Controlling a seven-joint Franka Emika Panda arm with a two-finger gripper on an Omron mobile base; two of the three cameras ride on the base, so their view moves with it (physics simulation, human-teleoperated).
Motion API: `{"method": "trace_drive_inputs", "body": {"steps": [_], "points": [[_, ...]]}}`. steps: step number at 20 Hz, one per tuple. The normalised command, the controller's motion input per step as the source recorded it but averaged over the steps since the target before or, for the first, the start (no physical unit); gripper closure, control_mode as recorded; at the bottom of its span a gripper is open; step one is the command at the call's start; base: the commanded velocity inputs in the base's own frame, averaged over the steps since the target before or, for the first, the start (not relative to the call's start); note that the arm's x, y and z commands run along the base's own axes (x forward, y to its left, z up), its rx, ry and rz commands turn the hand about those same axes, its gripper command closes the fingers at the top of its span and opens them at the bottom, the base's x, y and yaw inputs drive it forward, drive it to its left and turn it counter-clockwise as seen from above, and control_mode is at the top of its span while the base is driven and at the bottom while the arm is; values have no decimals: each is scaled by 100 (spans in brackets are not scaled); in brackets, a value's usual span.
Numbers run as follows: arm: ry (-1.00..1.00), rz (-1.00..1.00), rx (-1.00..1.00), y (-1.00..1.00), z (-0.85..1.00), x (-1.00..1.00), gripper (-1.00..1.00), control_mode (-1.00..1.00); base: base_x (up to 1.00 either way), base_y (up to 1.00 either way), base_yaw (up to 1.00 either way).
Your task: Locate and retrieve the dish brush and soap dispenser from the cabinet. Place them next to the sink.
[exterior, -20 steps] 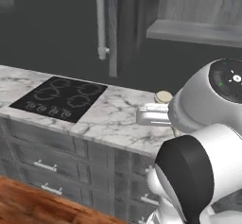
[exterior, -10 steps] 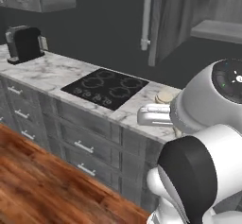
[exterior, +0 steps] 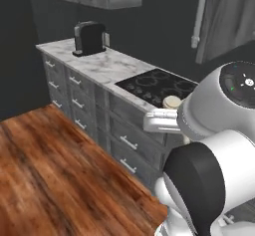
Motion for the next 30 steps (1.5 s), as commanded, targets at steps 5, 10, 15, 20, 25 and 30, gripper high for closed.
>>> {"method": "trace_drive_inputs", "body": {"steps": [5, 10, 15, 20, 25, 30], "points": [[0, 0, 0, 0, 0, 0, 100, 100, -14, 40, 46], [0, 0, 0, 0, 0, 0, 100, 100, -17, 46, 44], [0, 0, 0, 0, 0, 0, 100, 100, -18, 47, 44], [0, 0, 0, 0, 0, 0, 100, 100, -17, 43, 45], [0, 0, 0, 0, 0, 0, 100, 100, -7, 36, 39], [0, 0, 0, 0, 0, 0, 100, 100, 41, 10, 8]]}}
